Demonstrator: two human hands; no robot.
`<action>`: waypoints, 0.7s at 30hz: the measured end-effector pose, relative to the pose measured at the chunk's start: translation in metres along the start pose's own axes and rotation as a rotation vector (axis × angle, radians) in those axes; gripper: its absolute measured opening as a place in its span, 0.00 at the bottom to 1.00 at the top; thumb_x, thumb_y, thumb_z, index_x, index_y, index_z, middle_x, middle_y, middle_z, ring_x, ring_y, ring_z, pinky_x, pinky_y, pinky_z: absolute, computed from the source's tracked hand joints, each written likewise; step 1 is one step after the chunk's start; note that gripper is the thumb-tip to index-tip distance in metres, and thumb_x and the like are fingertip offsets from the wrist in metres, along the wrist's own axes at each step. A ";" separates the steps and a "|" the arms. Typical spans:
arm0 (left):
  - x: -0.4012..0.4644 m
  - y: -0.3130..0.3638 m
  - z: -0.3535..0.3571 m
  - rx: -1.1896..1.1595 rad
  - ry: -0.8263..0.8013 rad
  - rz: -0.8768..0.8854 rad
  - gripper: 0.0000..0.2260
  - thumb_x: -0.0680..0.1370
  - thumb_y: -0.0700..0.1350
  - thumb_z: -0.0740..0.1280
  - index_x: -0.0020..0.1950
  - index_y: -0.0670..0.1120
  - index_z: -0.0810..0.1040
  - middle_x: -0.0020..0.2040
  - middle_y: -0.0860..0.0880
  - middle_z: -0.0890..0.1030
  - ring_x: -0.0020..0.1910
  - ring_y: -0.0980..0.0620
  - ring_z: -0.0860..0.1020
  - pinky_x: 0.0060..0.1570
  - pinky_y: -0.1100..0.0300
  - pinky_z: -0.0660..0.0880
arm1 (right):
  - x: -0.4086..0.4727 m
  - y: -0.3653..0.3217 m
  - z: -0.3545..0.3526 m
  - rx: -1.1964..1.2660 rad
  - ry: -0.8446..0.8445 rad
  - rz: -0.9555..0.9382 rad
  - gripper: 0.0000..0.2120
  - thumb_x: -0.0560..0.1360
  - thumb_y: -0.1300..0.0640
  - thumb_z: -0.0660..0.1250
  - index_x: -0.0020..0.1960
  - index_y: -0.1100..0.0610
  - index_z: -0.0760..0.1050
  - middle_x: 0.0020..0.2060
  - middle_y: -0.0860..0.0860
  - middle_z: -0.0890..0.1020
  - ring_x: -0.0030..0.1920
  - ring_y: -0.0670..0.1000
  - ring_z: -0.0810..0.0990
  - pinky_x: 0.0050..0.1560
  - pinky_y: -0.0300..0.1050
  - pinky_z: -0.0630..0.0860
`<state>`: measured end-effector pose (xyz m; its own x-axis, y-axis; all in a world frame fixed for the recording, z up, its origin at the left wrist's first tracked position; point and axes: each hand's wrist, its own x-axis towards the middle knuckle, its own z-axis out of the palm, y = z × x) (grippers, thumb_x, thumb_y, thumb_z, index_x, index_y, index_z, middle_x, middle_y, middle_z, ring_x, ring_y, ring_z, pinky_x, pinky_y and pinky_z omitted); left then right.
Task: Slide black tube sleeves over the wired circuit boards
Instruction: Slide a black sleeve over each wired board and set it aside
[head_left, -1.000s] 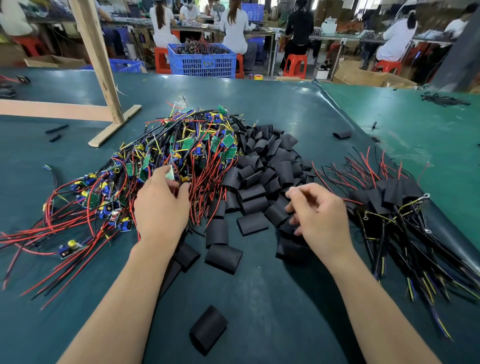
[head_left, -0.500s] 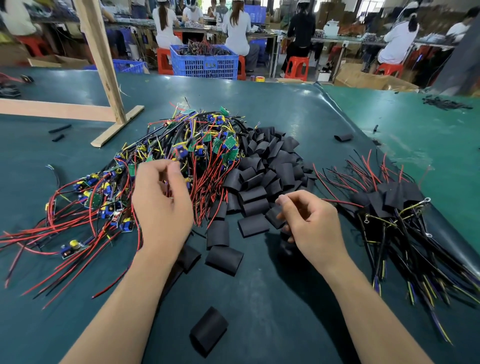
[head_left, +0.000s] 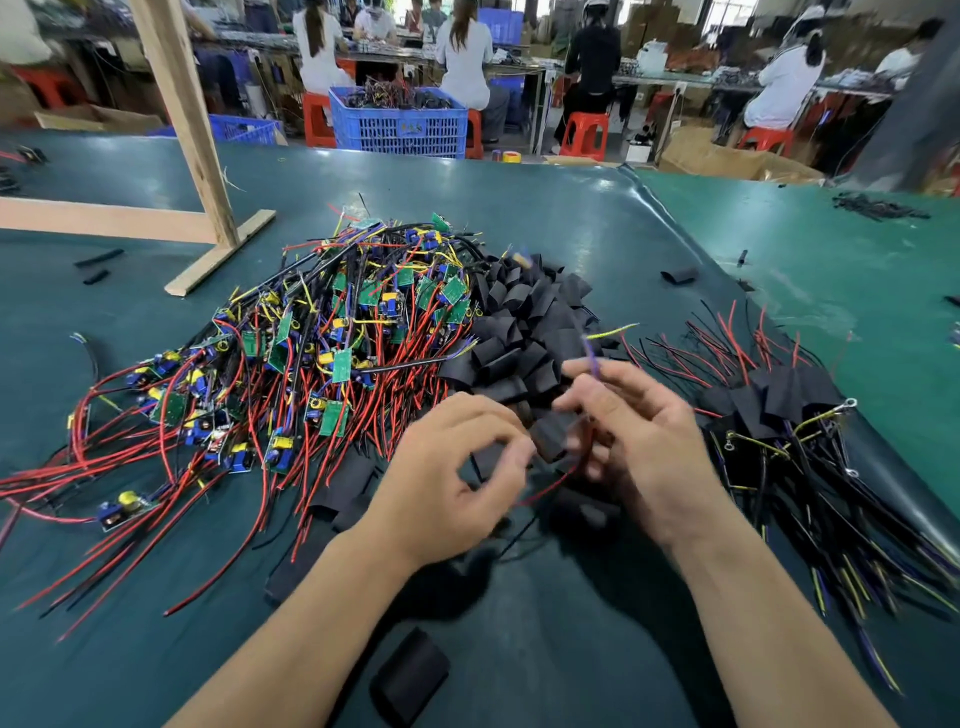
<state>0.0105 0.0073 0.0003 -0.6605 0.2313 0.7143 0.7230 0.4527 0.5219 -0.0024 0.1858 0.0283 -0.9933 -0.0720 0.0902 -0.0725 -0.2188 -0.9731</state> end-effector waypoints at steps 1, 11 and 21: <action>0.000 -0.005 -0.002 0.060 -0.023 -0.067 0.07 0.77 0.43 0.67 0.46 0.40 0.83 0.46 0.49 0.82 0.48 0.49 0.79 0.52 0.52 0.75 | 0.001 -0.003 -0.003 0.072 0.020 -0.006 0.11 0.69 0.54 0.70 0.51 0.54 0.81 0.37 0.52 0.83 0.26 0.48 0.74 0.22 0.36 0.66; 0.000 -0.017 0.005 0.342 -0.313 -0.256 0.17 0.74 0.55 0.73 0.60 0.49 0.82 0.56 0.53 0.81 0.57 0.49 0.75 0.59 0.54 0.69 | 0.003 -0.020 -0.023 0.449 -0.022 0.087 0.12 0.74 0.52 0.65 0.56 0.55 0.75 0.39 0.51 0.81 0.34 0.48 0.78 0.32 0.35 0.75; 0.006 -0.021 -0.006 0.200 -0.384 -0.434 0.21 0.73 0.49 0.75 0.65 0.51 0.78 0.58 0.55 0.80 0.60 0.55 0.73 0.63 0.60 0.69 | 0.002 -0.017 -0.020 0.338 -0.005 -0.015 0.11 0.73 0.61 0.64 0.56 0.57 0.77 0.43 0.56 0.85 0.30 0.46 0.73 0.30 0.36 0.71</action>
<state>-0.0072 -0.0058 -0.0040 -0.9391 0.2661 0.2176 0.3437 0.7193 0.6037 -0.0050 0.2093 0.0407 -0.9919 -0.0709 0.1058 -0.0524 -0.5300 -0.8464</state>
